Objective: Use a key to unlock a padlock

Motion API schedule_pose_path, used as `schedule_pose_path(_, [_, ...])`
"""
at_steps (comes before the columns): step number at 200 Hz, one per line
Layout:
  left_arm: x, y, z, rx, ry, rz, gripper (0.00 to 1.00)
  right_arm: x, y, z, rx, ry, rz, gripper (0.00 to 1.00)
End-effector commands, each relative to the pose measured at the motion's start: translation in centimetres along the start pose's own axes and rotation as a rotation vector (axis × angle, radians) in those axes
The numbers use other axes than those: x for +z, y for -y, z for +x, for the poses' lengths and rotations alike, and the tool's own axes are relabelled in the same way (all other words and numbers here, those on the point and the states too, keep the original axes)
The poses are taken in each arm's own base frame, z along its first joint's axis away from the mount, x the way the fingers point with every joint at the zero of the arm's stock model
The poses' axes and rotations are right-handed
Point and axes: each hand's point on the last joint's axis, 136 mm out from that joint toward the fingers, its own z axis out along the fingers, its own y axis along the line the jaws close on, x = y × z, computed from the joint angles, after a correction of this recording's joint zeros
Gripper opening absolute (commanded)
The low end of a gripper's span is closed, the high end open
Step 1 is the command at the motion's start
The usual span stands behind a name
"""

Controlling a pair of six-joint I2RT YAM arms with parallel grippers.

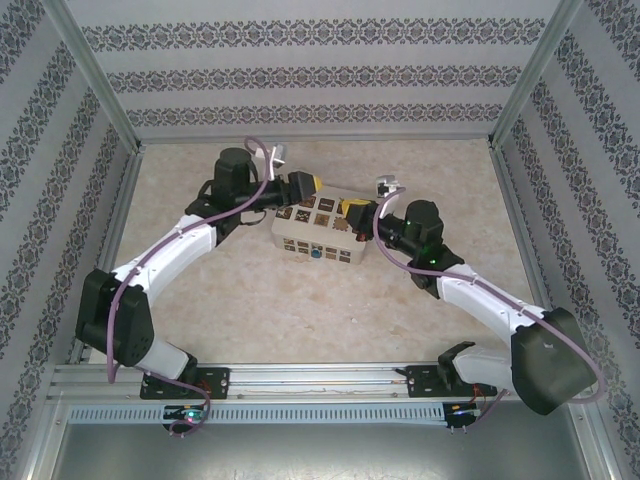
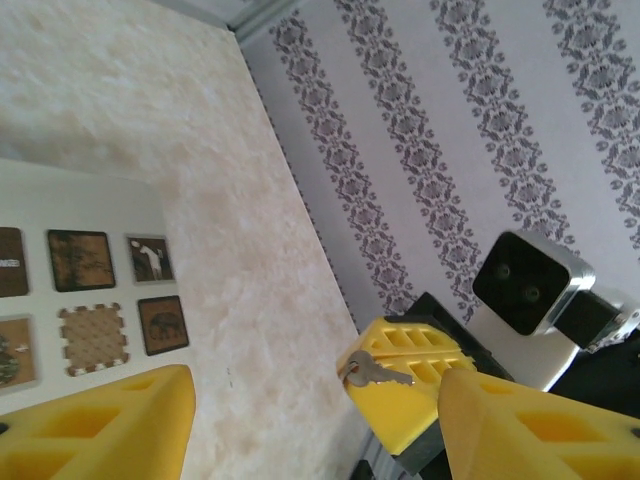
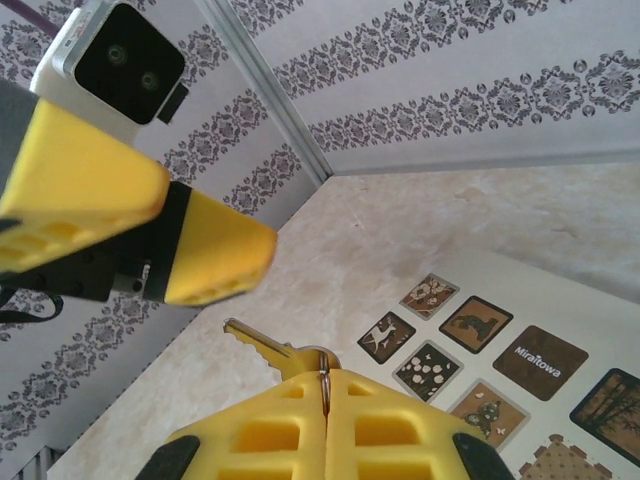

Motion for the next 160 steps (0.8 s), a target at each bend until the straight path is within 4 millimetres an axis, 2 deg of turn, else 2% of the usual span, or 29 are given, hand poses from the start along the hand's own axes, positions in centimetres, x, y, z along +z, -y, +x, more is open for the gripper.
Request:
schedule_pose_path(1, [1.3,3.0,-0.2,0.086,-0.009,0.081,0.63,0.5,-1.9,-1.7,-0.039,0.037,-0.068,0.00])
schedule_pose_path(23, [2.3,3.3,0.4,0.102,-0.038,0.084,0.58,0.6,-1.6,-1.6,-0.033,0.036,-0.060,0.00])
schedule_pose_path(81, [3.7,4.1,1.5,0.163,-0.072,0.076,0.56,0.9,-1.2,-1.2,-0.022,0.023,-0.043,0.00])
schedule_pose_path(133, [4.4,3.3,2.0,0.181,-0.086,0.028,0.53,1.1,-1.1,-1.2,-0.011,0.019,-0.043,0.00])
schedule_pose_path(160, [4.6,2.9,2.2,0.182,-0.093,0.020,0.47,1.3,-1.0,-1.2,-0.004,0.016,-0.042,0.00])
